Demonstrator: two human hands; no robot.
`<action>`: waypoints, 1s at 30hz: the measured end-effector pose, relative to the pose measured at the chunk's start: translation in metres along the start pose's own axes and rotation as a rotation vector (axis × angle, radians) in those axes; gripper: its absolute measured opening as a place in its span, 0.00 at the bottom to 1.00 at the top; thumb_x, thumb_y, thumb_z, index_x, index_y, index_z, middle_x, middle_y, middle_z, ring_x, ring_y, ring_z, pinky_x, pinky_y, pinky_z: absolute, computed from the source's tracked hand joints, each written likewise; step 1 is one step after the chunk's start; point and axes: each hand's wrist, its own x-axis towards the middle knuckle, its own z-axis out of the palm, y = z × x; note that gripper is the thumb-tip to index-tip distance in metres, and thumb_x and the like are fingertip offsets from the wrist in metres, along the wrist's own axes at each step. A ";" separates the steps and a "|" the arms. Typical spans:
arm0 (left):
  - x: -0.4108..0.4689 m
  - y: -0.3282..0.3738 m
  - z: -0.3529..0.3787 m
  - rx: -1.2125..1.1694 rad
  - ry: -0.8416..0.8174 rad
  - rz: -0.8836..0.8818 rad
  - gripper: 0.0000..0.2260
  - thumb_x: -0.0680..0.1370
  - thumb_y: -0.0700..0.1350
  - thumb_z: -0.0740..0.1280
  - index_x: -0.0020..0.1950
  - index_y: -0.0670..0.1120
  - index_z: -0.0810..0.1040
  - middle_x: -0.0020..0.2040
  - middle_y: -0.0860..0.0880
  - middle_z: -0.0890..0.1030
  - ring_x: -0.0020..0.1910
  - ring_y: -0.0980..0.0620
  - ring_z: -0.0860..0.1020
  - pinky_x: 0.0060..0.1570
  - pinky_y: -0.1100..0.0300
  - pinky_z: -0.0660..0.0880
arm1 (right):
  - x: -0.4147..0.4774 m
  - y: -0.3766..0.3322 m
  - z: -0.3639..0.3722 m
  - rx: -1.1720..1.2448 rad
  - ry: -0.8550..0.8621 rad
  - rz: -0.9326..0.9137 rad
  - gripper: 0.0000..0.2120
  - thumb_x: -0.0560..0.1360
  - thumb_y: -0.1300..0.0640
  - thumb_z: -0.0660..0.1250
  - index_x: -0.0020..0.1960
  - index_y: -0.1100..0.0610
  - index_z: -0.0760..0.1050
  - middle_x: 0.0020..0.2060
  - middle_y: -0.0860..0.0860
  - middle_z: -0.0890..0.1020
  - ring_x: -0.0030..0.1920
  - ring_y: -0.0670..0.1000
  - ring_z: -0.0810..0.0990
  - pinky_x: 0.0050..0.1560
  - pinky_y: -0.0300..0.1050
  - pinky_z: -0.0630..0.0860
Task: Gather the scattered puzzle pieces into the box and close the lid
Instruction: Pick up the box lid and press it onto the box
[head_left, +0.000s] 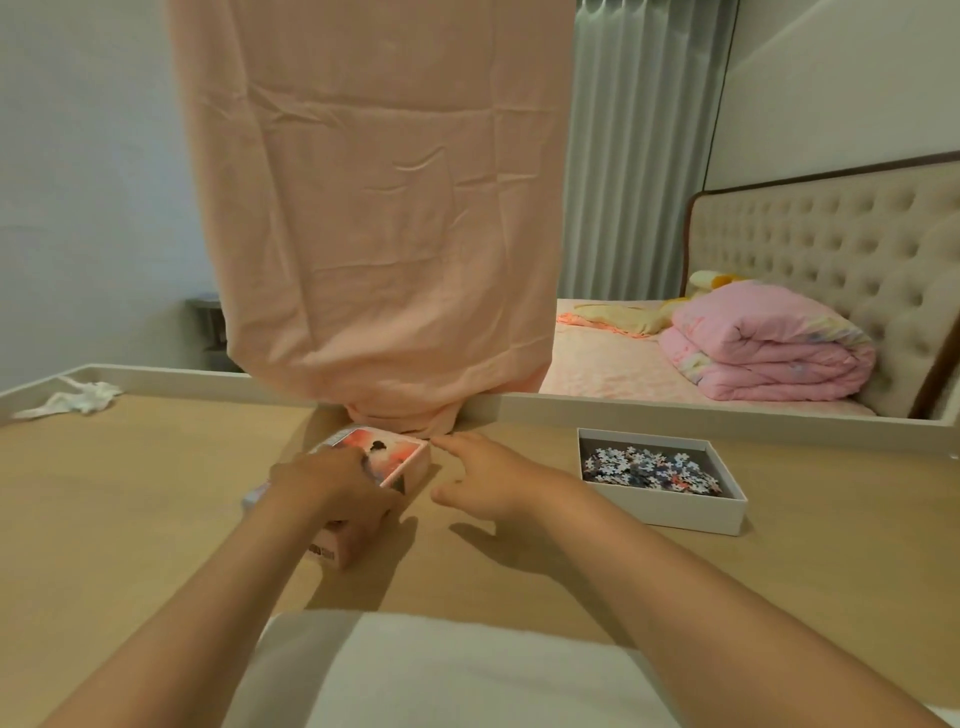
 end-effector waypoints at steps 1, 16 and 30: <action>0.003 0.000 0.001 -0.034 -0.010 0.092 0.40 0.58 0.72 0.61 0.68 0.58 0.71 0.63 0.52 0.76 0.57 0.48 0.75 0.58 0.51 0.74 | 0.001 0.000 0.000 0.003 0.006 0.002 0.31 0.75 0.54 0.70 0.76 0.51 0.66 0.72 0.54 0.69 0.71 0.55 0.67 0.70 0.47 0.65; 0.003 0.031 0.006 -0.282 0.168 0.278 0.34 0.65 0.61 0.75 0.68 0.54 0.72 0.63 0.50 0.73 0.51 0.52 0.74 0.48 0.58 0.76 | -0.011 0.042 -0.003 0.032 0.111 0.068 0.29 0.76 0.52 0.70 0.74 0.57 0.68 0.68 0.54 0.75 0.66 0.55 0.73 0.65 0.47 0.70; -0.014 0.191 -0.007 -0.537 0.249 0.616 0.24 0.71 0.62 0.71 0.63 0.52 0.79 0.52 0.57 0.82 0.43 0.62 0.78 0.38 0.66 0.73 | -0.100 0.148 -0.094 0.106 0.598 0.142 0.22 0.78 0.50 0.68 0.71 0.44 0.70 0.64 0.50 0.72 0.59 0.49 0.73 0.58 0.40 0.68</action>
